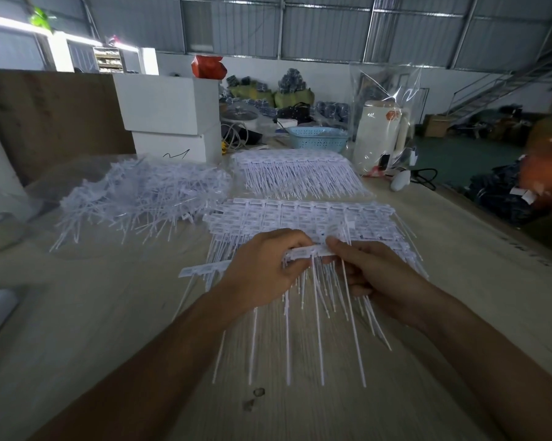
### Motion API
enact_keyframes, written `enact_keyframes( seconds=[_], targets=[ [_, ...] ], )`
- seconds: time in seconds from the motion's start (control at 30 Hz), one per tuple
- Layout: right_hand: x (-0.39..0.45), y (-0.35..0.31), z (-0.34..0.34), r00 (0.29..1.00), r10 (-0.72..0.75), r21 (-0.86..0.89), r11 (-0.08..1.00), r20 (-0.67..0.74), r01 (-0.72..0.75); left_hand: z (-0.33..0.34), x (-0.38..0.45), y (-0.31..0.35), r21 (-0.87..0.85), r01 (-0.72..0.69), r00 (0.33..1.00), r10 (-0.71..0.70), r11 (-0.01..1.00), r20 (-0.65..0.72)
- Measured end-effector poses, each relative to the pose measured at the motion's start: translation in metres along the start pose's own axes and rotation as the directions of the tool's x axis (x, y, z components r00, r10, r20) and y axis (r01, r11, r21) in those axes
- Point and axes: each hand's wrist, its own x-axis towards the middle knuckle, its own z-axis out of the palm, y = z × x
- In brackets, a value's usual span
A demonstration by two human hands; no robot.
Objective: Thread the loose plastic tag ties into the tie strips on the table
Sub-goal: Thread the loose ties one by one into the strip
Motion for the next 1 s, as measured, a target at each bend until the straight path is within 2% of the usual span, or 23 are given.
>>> enact_keyframes(
  seconds=[0.1,0.17,0.2,0.27,0.3,0.37,0.5,0.6,0.63,0.77,0.9,1.0],
  targets=[
    [0.001,0.004,-0.001,1.000,0.014,-0.031,0.999,0.028,-0.013,0.000,0.000,-0.001,0.060,0.007,0.998,-0.003,0.998,-0.063],
    [0.001,0.005,-0.001,0.997,-0.079,-0.130,0.988,0.013,0.080,0.000,-0.001,0.000,0.070,0.012,0.998,-0.008,0.997,-0.060],
    [0.001,0.005,-0.002,0.986,-0.164,-0.246,0.956,0.001,0.160,0.000,-0.001,-0.001,0.058,0.010,0.999,-0.007,0.998,-0.050],
    [0.002,0.005,-0.004,0.941,-0.338,-0.482,0.819,0.032,0.311,-0.002,0.000,-0.002,0.010,0.010,1.000,-0.010,1.000,-0.020],
    [0.002,0.005,-0.005,0.921,-0.386,-0.546,0.760,0.059,0.353,-0.002,0.001,-0.004,-0.020,0.018,1.000,-0.018,1.000,-0.007],
    [0.004,0.005,-0.006,0.902,-0.422,-0.595,0.704,0.087,0.387,-0.004,0.002,-0.006,-0.071,0.038,0.999,-0.037,0.997,0.016],
    [0.006,0.007,-0.008,0.888,-0.451,-0.618,0.674,0.090,0.405,-0.004,0.002,-0.007,-0.120,0.069,0.996,-0.062,0.990,0.061],
    [0.005,0.007,-0.009,0.864,-0.491,-0.704,0.573,0.115,0.419,-0.003,0.003,-0.006,-0.159,0.101,0.991,-0.086,0.982,0.101],
    [0.005,0.007,-0.009,0.862,-0.494,-0.709,0.566,0.116,0.421,-0.003,0.003,-0.006,-0.165,0.099,0.991,-0.083,0.981,0.102],
    [0.004,0.005,-0.011,0.886,-0.456,-0.611,0.678,0.086,0.408,-0.002,0.004,-0.002,-0.210,0.088,0.996,-0.086,0.974,0.016],
    [0.003,0.003,-0.012,0.894,-0.429,-0.551,0.719,0.126,0.423,0.000,0.004,0.003,-0.185,0.042,0.996,-0.057,0.982,-0.072],
    [0.002,0.001,-0.011,0.909,-0.401,-0.469,0.784,0.117,0.406,0.000,0.003,0.004,-0.210,0.036,0.996,-0.054,0.977,-0.077]
  ],
)
